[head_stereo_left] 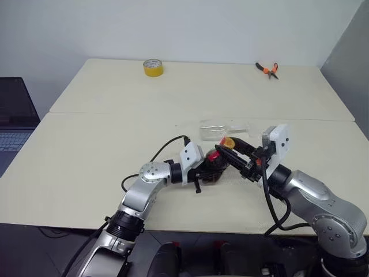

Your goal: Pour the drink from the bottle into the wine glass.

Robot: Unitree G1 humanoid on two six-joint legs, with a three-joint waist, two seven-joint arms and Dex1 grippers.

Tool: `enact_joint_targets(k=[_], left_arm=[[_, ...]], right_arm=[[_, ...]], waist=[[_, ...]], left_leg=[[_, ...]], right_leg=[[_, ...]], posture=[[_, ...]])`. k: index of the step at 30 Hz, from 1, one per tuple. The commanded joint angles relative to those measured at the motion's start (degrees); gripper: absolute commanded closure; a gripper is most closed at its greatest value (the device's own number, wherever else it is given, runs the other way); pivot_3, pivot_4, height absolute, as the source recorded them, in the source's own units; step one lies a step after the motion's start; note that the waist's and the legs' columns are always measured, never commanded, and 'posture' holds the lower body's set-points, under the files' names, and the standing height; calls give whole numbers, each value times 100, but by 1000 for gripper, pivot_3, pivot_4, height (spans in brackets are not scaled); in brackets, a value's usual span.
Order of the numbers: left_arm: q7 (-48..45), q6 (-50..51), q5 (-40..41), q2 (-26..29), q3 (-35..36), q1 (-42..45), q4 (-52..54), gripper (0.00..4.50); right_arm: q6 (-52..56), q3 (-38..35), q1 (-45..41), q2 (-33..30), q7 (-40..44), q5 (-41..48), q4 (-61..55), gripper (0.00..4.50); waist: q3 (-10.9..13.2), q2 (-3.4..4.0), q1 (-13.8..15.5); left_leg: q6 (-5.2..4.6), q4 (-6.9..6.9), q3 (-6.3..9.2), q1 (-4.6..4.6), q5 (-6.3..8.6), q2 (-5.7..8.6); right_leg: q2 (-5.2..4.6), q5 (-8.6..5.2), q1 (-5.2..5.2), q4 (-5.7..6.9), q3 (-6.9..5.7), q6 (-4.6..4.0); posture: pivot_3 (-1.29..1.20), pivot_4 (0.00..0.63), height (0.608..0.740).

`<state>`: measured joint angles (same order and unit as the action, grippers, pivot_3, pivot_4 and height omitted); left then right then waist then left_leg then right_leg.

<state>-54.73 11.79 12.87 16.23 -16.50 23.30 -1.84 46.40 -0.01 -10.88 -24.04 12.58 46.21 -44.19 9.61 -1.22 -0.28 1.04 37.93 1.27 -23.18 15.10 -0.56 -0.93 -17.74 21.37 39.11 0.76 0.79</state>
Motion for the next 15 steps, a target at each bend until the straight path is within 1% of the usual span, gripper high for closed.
enact_joint_targets(k=[1,9,15], left_arm=[[-36,-137,19,-33,-26,30,145,3810],[-58,-159,9,-27,-26,13,136,3810],[-73,-170,6,-30,-26,10,127,3810]], right_arm=[[-216,11,-89,-12,114,2,-340,1625],[-133,-143,-83,-61,51,271,-452,1625],[-143,-259,84,-181,15,282,-445,1625]], waist=[[0,0,0],[0,0,1],[0,0,1]], left_leg=[[0,0,0,0,0,0],[0,0,0,0,0,0],[0,0,0,0,0,0]], right_leg=[[0,0,0,0,0,0],[0,0,0,0,0,0],[0,0,0,0,0,0]], posture=[[0,150,740],[0,150,740],[0,150,740]])
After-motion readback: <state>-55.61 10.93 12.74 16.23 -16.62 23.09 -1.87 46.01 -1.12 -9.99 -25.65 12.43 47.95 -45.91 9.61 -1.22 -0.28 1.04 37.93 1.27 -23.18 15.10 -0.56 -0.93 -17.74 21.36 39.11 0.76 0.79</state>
